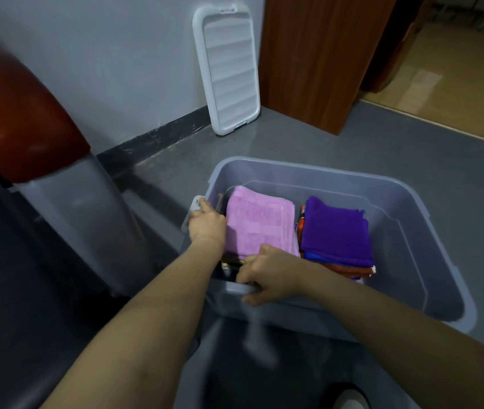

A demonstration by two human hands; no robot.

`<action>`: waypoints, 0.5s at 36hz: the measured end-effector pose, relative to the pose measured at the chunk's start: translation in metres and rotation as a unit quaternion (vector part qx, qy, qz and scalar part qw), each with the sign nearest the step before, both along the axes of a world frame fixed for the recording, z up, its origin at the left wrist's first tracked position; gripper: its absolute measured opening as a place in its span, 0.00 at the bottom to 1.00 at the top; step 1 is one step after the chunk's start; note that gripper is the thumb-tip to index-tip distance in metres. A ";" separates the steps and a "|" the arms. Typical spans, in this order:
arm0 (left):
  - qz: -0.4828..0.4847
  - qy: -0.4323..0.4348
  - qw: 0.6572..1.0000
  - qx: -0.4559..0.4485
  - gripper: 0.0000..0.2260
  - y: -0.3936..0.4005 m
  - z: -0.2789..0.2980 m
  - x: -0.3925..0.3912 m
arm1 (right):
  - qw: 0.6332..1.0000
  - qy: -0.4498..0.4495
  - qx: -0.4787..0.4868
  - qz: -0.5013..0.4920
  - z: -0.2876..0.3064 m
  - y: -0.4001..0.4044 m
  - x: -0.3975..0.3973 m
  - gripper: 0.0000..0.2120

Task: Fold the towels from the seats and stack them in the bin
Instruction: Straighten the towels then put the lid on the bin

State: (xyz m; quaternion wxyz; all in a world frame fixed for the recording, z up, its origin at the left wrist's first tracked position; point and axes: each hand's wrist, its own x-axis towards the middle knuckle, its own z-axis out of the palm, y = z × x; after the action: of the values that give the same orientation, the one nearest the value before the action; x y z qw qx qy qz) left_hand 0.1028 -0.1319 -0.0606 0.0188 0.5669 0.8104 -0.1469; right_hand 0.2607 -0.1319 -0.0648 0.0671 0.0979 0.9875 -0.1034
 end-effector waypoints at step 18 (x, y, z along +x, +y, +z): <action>0.058 -0.041 0.994 0.080 0.20 0.074 -0.006 -0.019 | 0.953 0.124 0.121 -0.250 -0.029 0.096 0.022 0.26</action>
State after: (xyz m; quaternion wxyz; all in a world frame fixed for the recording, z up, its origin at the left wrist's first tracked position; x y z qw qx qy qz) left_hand 0.0833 -0.0576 -0.0670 0.0154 0.5245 0.8493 -0.0571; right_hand 0.2824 -0.0355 -0.0936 -0.0962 0.3359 0.9370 -0.0080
